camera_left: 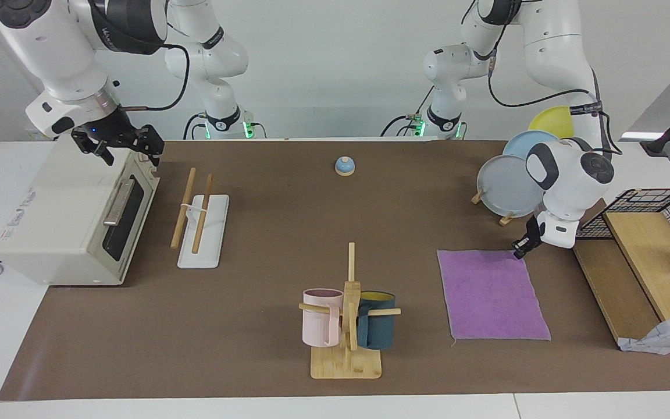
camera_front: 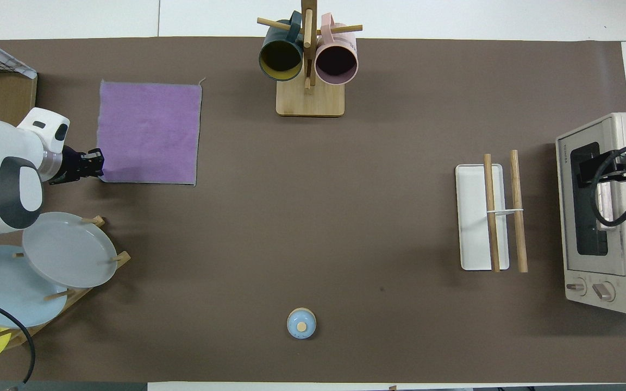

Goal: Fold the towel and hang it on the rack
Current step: 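Reach the left gripper to the purple towel's edge nearest the robot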

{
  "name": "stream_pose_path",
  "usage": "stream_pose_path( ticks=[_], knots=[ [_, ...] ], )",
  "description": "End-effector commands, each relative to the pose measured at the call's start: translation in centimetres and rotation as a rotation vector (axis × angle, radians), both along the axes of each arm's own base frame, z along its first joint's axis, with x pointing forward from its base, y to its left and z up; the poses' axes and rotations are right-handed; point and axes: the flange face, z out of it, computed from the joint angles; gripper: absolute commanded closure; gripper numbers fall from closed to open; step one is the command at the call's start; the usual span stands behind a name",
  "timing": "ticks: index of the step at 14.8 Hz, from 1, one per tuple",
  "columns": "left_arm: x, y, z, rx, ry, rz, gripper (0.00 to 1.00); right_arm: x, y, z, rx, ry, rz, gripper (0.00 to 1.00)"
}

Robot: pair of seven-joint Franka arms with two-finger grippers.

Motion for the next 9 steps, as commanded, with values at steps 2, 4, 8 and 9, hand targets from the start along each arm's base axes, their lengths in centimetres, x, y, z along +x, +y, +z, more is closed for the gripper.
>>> stream_pose_path(
  ticks=[2, 4, 8, 9],
  knots=[
    [0.1, -2.5, 1.3, 0.002, -0.025, -0.093, 1.00, -0.6, -0.3, 0.2, 0.001, -0.002, 0.015, 0.00],
    [0.4, -3.6, 2.6, 0.006, -0.010, -0.151, 1.00, -0.6, -0.3, 0.2, 0.003, -0.002, 0.015, 0.00],
    [0.8, -14.5, 8.2, 0.161, 0.022, -0.598, 1.00, -0.6, -0.3, 0.2, 0.001, -0.002, 0.015, 0.00],
    [-0.2, -18.5, 8.1, 0.228, 0.006, -0.745, 1.00, -0.6, -0.3, 0.2, 0.001, -0.002, 0.015, 0.00]
  ],
)
